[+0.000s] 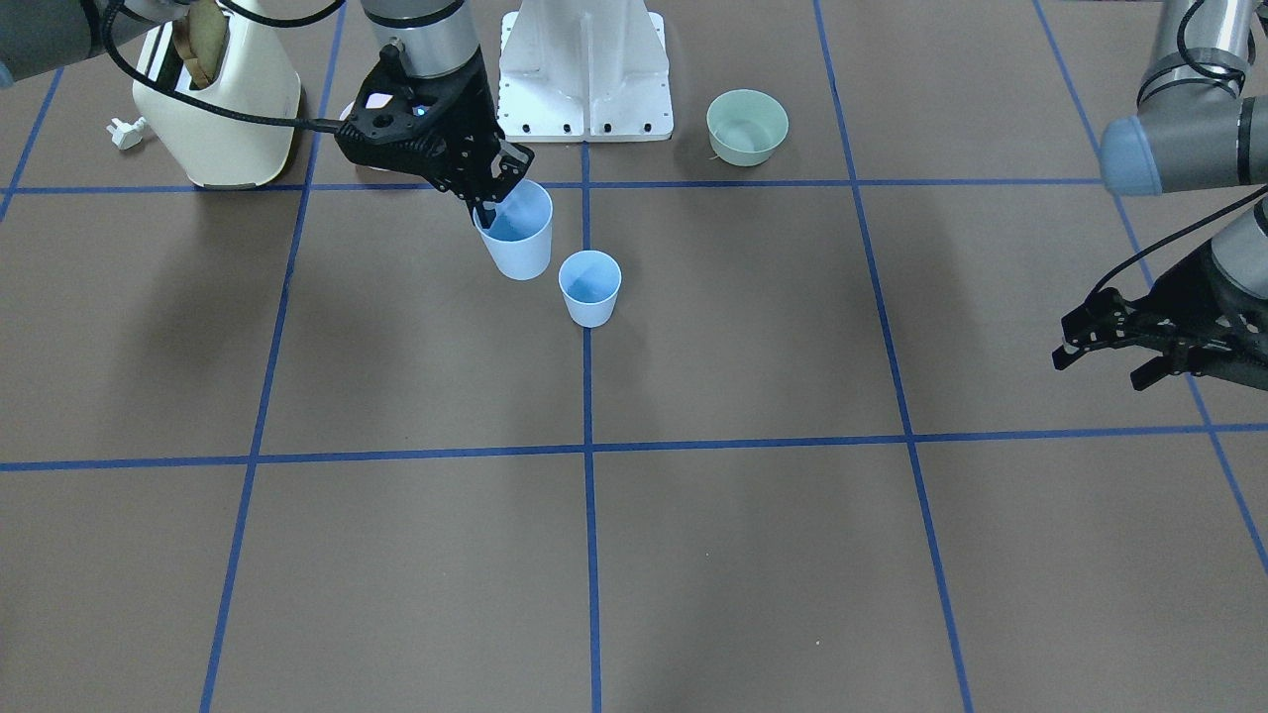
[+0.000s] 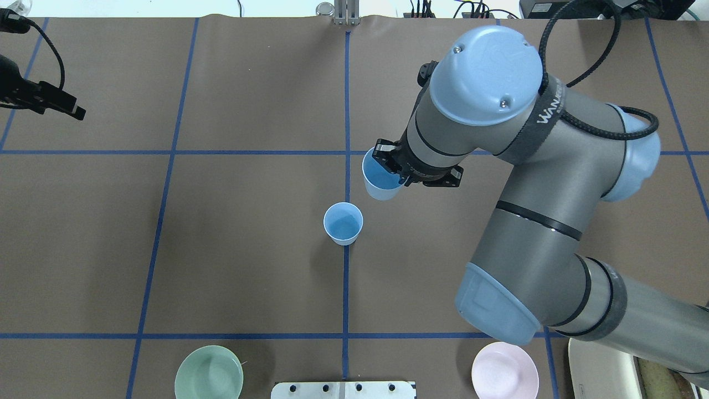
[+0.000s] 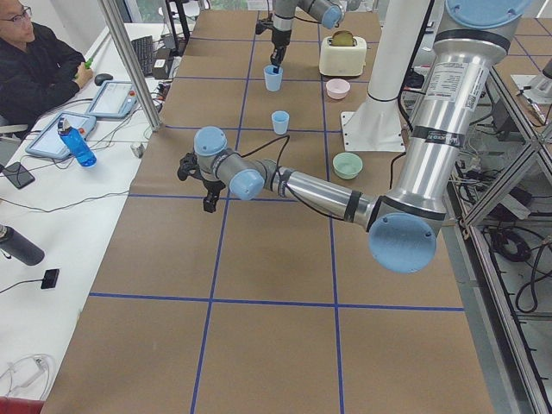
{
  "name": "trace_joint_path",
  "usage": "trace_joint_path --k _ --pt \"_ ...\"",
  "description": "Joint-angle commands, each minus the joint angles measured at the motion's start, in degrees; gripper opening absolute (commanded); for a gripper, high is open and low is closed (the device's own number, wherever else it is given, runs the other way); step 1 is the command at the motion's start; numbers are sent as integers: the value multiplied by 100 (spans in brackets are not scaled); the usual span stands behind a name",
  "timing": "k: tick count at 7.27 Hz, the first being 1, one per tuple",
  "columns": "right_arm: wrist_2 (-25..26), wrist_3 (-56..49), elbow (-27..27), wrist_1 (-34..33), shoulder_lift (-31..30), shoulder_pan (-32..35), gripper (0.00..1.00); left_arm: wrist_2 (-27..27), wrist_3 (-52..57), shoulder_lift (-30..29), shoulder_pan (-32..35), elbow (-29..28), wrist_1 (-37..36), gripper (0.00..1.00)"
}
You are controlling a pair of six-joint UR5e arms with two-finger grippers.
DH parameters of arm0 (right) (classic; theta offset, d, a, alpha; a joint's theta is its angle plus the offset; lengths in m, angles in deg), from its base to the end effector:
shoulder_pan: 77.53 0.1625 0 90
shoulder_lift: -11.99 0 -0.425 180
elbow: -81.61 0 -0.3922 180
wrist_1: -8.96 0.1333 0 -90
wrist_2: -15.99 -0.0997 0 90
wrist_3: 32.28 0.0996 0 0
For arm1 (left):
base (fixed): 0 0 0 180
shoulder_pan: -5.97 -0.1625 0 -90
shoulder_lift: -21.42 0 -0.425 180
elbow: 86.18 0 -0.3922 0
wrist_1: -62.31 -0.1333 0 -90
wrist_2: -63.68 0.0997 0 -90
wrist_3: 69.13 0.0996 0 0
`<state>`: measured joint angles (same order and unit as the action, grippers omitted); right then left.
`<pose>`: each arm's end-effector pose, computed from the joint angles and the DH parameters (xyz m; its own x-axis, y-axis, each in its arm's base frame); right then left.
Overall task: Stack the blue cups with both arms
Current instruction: 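Carry the cup with the right gripper over the cup at center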
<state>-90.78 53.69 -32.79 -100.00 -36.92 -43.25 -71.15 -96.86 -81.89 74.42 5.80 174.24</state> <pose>-0.4202 -0.4130 0.1192 0.5928 0.3226 0.7379 -0.3254 0.9341 -0.1470 0.1611 -0.5796 0.4686 0.5813 0.2370 -0.7784 -0.0249 0.9614 0.2742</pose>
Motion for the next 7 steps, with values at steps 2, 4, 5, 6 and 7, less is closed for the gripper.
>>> trace_joint_path --k 2,4,5,6,7 --pt "331 68 425 6 292 -289 0 0 -4 30 2 -5 31 98" --pt "359 174 612 6 460 -360 0 0 -13 30 2 -5 31 98" --pt "403 174 751 6 565 -387 0 0 -13 30 2 -5 31 98" --pt "507 174 822 6 575 -474 0 0 -22 30 2 -13 31 98" --pt "578 174 831 6 566 -553 0 0 -22 30 2 -13 31 98"
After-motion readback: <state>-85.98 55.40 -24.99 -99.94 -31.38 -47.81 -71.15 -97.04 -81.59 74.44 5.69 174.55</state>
